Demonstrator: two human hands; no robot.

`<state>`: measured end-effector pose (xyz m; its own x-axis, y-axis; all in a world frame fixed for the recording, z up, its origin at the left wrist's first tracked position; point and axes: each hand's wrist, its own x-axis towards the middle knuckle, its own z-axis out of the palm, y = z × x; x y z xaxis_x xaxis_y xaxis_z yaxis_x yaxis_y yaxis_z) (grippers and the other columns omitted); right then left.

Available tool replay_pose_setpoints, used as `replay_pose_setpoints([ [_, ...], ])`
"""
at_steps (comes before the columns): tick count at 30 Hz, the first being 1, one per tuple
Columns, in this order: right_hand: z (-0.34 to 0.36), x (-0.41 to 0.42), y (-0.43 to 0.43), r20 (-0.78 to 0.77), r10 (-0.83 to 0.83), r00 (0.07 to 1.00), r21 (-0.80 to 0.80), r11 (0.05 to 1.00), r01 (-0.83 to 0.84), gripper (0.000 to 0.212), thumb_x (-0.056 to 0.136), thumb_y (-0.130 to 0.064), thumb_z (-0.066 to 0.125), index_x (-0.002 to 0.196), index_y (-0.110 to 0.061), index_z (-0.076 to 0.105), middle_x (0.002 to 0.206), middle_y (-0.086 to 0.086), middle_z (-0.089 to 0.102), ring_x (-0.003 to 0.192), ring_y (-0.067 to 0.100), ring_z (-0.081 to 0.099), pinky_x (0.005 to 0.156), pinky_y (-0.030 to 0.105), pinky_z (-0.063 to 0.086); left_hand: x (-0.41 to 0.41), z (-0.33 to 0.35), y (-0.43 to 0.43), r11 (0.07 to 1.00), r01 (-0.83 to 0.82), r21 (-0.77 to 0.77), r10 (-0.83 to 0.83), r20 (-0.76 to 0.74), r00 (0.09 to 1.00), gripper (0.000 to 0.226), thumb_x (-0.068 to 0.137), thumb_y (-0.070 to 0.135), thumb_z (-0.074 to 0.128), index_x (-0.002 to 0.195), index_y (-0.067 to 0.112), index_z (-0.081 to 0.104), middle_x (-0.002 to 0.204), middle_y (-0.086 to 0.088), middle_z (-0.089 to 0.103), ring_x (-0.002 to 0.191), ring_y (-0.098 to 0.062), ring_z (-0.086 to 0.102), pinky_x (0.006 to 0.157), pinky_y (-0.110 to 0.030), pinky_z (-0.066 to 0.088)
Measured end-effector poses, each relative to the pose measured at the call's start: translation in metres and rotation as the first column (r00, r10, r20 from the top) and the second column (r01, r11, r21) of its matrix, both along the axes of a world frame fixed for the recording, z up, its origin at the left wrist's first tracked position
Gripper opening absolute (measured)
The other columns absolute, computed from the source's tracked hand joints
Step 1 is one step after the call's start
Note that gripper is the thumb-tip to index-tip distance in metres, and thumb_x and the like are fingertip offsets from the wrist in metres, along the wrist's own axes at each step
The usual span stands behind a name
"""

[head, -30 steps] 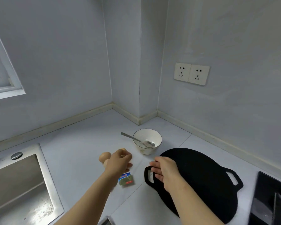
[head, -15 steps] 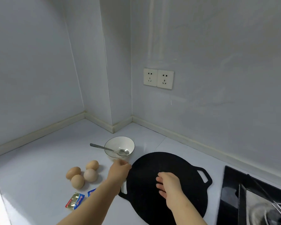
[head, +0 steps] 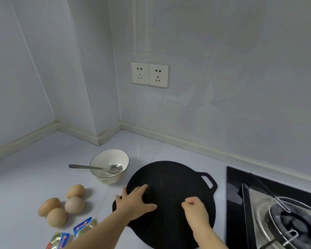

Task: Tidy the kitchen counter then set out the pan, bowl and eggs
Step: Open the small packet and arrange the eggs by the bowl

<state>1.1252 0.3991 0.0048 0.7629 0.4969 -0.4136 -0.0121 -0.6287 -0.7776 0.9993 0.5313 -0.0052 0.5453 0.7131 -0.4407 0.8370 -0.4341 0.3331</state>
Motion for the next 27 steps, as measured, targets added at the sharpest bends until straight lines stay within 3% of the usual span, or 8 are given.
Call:
replay_pose_setpoints([
  [2,-0.003,-0.001,0.0,0.083,0.068,0.994,-0.068,0.996,-0.062,0.029,0.092,-0.018,0.052,0.121,-0.016,0.055,0.123,0.003,0.055,0.117,0.019,0.048,0.095,0.03,0.043,0.002,-0.004,-0.002,0.989,0.134,0.064,-0.127,-0.107,0.986,0.086,0.079,0.07,0.048,0.148,0.041,0.006,0.159,0.005,0.0,0.143,-0.039,-0.013,0.113,-0.059,-0.005],
  [8,-0.003,0.006,0.003,0.3,0.309,0.902,-0.294,0.93,-0.221,0.033,0.093,-0.032,0.051,0.126,-0.03,0.05,0.14,-0.008,0.042,0.129,0.016,0.036,0.102,0.029,0.036,0.007,-0.013,0.008,0.949,0.285,0.132,-0.256,-0.199,0.946,0.096,0.073,0.078,0.046,0.147,0.043,-0.003,0.159,0.005,-0.012,0.141,-0.04,-0.021,0.112,-0.057,-0.011],
  [12,-0.005,0.004,0.009,0.287,0.492,0.822,-0.426,0.834,-0.351,0.046,0.09,-0.038,0.055,0.134,-0.039,0.04,0.154,-0.008,0.022,0.143,0.02,0.016,0.115,0.04,0.02,0.011,-0.011,0.011,0.93,0.338,0.143,-0.304,-0.218,0.927,0.093,0.075,0.075,0.048,0.147,0.042,0.0,0.159,0.004,-0.009,0.142,-0.038,-0.02,0.112,-0.058,-0.009],
  [16,-0.014,0.005,0.006,0.288,0.579,0.763,-0.499,0.771,-0.396,0.058,0.096,-0.041,0.044,0.147,-0.035,0.017,0.16,-0.003,0.001,0.147,0.025,-0.003,0.118,0.042,0.007,0.012,-0.005,0.004,0.881,0.463,0.095,-0.437,-0.208,0.875,0.093,0.076,0.068,0.055,0.148,0.038,0.005,0.159,0.003,-0.004,0.144,-0.033,-0.017,0.111,-0.061,-0.007],
  [21,-0.016,0.006,0.006,0.269,0.616,0.74,-0.544,0.731,-0.411,0.06,0.098,-0.04,0.039,0.149,-0.034,0.01,0.16,-0.001,-0.004,0.147,0.027,-0.007,0.118,0.044,0.005,0.005,0.001,-0.006,0.835,0.551,0.006,-0.527,-0.279,0.803,0.111,0.068,0.071,0.062,0.148,0.036,-0.006,0.158,0.003,-0.016,0.142,-0.035,-0.022,0.108,-0.068,-0.008],
  [27,-0.017,0.005,0.002,0.268,0.624,0.734,-0.55,0.725,-0.415,0.06,0.098,-0.041,0.038,0.149,-0.034,0.009,0.16,0.0,-0.004,0.147,0.027,-0.007,0.119,0.042,0.005,0.004,0.003,-0.006,0.801,0.598,0.012,-0.57,-0.291,0.769,0.113,0.067,0.071,0.064,0.148,0.036,-0.007,0.158,0.005,-0.015,0.143,-0.034,-0.02,0.107,-0.068,-0.007],
])
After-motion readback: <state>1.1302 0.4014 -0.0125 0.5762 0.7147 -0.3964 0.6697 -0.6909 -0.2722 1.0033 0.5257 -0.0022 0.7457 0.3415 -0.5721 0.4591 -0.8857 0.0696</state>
